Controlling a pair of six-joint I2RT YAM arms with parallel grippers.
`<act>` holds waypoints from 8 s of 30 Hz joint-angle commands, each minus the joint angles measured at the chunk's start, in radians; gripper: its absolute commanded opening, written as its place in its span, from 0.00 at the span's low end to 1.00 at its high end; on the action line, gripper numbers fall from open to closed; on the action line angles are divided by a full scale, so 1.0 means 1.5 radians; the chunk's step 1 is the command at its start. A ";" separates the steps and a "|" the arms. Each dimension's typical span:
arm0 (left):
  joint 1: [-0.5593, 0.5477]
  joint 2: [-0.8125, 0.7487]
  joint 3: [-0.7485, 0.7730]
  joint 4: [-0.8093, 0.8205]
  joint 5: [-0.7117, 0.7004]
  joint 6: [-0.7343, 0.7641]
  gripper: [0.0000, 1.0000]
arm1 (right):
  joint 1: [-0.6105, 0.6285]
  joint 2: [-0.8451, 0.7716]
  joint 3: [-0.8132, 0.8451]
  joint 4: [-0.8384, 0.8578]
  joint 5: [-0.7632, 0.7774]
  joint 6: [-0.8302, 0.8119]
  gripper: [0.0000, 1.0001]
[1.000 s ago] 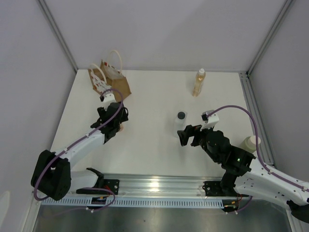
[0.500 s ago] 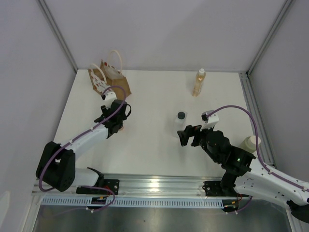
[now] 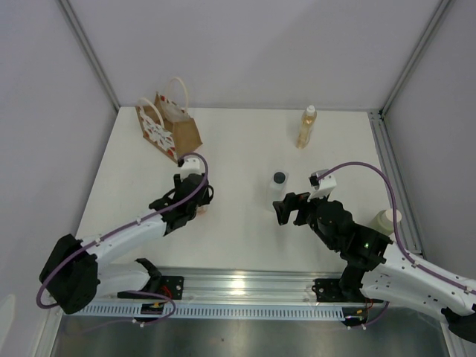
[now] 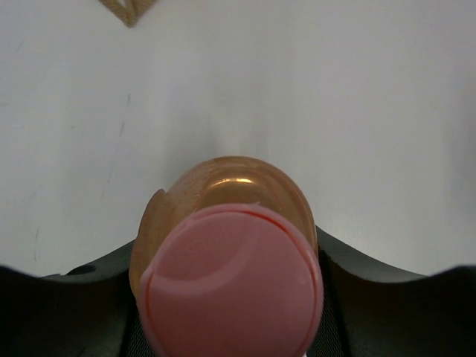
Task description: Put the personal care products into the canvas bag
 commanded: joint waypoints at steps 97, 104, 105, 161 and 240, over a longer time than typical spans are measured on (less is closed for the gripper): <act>0.322 0.500 0.867 0.134 0.036 0.271 0.00 | 0.003 -0.054 0.034 -0.005 -0.085 0.025 0.99; 0.339 0.549 0.870 0.155 0.024 0.270 0.00 | 0.003 -0.049 0.034 -0.004 -0.083 0.022 0.99; 0.340 0.552 0.869 0.156 0.025 0.270 0.00 | 0.003 -0.049 0.034 -0.004 -0.084 0.022 1.00; 0.339 0.585 0.665 0.202 0.102 0.116 0.66 | 0.003 -0.065 0.038 -0.010 -0.099 0.026 1.00; -0.256 0.449 0.379 0.247 -0.004 0.157 0.01 | 0.003 -0.239 0.036 -0.049 0.014 -0.007 0.99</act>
